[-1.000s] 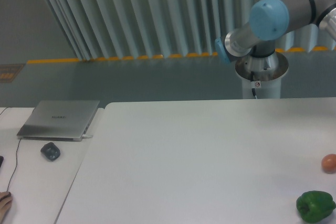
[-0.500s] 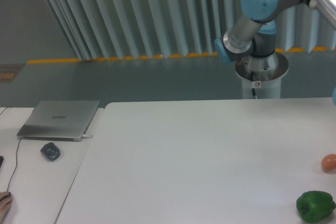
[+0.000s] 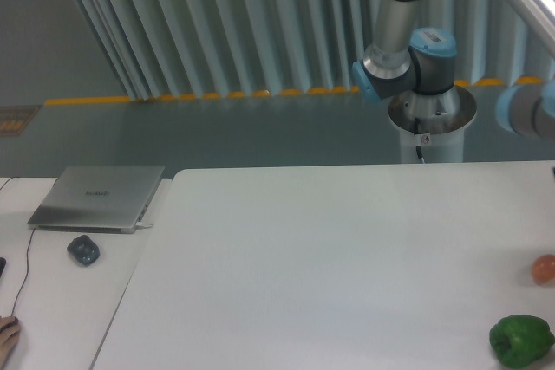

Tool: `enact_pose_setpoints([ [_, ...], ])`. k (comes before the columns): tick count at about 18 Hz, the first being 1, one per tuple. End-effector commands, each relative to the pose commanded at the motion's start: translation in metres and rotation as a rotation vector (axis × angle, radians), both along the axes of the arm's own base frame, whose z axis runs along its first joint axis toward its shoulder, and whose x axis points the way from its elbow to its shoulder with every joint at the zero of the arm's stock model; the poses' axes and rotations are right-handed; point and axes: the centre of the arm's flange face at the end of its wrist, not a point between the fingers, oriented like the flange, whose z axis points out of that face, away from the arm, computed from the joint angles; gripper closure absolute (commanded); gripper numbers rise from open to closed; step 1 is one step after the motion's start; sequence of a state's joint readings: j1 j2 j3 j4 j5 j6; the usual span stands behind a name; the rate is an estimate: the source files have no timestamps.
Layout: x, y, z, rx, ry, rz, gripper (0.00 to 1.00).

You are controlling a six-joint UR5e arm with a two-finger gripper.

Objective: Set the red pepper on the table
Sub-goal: 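Lower the gripper holding the red bell pepper toward the table, then move the held red pepper across and set it on the table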

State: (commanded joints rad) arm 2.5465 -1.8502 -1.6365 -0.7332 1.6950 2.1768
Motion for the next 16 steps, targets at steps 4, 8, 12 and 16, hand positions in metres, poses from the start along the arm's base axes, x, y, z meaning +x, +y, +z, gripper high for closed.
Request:
enact_pose_setpoints([
  [4, 0.032, -0.014, -0.001, -0.011, -0.049, 0.027, 0.51],
  [8, 0.081, -0.012, -0.022, -0.022, -0.12, 0.069, 0.5],
  [12, 0.119, 0.007, -0.039, -0.03, -0.167, 0.109, 0.5],
  [16, 0.15, 0.033, -0.058, -0.025, -0.187, 0.173, 0.5],
])
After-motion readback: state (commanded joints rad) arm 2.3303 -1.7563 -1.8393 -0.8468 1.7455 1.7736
